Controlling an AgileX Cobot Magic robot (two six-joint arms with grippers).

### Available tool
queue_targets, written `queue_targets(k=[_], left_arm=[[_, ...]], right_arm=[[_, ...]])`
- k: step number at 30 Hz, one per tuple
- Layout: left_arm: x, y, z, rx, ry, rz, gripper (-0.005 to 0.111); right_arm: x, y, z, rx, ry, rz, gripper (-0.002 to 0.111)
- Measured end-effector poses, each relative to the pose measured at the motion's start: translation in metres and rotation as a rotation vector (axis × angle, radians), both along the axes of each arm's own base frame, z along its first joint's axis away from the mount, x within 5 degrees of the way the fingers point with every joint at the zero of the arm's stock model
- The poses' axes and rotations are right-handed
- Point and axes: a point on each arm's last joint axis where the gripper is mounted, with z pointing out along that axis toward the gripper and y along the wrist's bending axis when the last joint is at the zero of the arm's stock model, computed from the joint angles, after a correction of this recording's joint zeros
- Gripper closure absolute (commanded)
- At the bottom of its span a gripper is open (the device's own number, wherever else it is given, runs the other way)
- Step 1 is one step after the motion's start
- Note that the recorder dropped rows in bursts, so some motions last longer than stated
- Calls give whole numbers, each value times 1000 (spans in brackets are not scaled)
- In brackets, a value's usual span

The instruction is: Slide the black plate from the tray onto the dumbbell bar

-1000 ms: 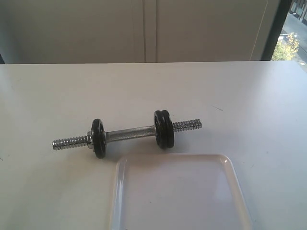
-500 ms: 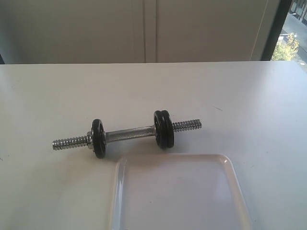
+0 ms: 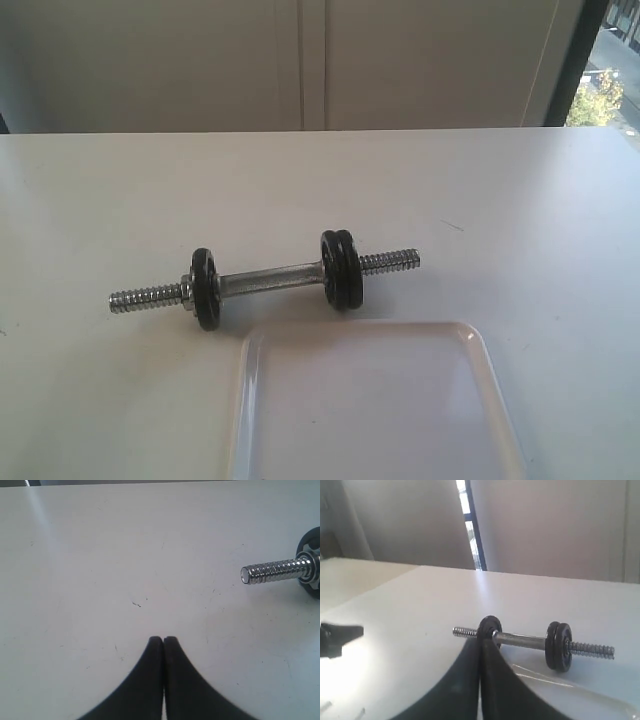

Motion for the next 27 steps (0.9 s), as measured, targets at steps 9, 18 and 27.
queue_targets(k=[9,18,27], left_arm=[[0,0,0,0,0,0,107],[0,0,0,0,0,0,107],[0,0,0,0,0,0,107]], right_arm=[[28,-25,-18,115,55,-369,108],[46,-29,-76,-83,143,-457,108],[52,-31,-116,-193,188,-478,108]])
